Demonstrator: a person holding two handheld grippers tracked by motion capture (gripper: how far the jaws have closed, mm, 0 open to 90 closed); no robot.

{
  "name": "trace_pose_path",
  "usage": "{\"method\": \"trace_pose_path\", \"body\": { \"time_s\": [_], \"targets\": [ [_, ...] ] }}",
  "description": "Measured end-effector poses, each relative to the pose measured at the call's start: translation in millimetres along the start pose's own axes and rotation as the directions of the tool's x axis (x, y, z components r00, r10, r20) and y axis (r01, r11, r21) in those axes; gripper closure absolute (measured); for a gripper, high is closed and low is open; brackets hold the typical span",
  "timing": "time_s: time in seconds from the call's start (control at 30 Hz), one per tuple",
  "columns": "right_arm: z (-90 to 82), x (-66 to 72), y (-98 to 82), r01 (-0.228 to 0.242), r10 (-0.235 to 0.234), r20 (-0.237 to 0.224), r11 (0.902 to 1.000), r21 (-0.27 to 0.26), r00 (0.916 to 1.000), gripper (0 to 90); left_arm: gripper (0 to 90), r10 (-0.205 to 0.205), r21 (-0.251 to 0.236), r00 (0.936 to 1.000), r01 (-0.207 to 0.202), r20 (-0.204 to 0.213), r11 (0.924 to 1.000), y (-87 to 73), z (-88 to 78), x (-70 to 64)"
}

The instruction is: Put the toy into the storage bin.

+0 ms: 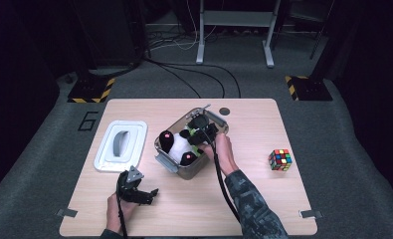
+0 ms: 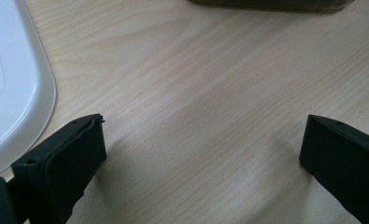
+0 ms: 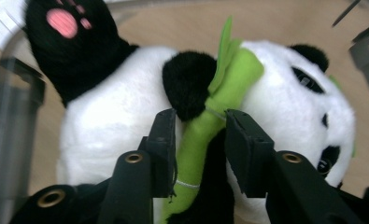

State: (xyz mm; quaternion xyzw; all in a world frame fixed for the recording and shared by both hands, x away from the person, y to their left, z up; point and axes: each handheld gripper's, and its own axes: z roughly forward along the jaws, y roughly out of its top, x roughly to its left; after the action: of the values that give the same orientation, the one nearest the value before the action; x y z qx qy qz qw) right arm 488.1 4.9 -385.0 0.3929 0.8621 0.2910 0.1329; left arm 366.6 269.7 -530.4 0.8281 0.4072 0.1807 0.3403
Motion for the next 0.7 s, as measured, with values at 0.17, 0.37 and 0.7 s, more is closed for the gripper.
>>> {"method": "trace_pose_path", "body": {
  "time_s": [0.17, 0.37, 0.7],
  "targets": [
    [-9.4, 16.2, 4.6, 0.044, -0.045, -0.035, 0.9986, -0.028, 0.9984, 61.9, 0.1, 0.006, 0.003, 1.0, -0.006, 0.0, 1.0, 0.1, -0.2, 0.3],
    [5.3, 29.4, 7.7, 0.079, -0.078, -0.075, 0.9967, 0.015, 0.9941, 74.7, 0.1, 0.001, -0.003, 1.0, -0.001, -0.004, 1.0, -0.1, 0.2, -0.1],
    [21.5, 30.6, 7.0, 0.08, -0.073, -0.08, 0.9934, 0.083, 0.9941, 81.8, 0.1, -0.008, -0.004, 1.0, 0.008, 0.0, 1.0, -0.3, 0.4, -0.7]
  ]
}}
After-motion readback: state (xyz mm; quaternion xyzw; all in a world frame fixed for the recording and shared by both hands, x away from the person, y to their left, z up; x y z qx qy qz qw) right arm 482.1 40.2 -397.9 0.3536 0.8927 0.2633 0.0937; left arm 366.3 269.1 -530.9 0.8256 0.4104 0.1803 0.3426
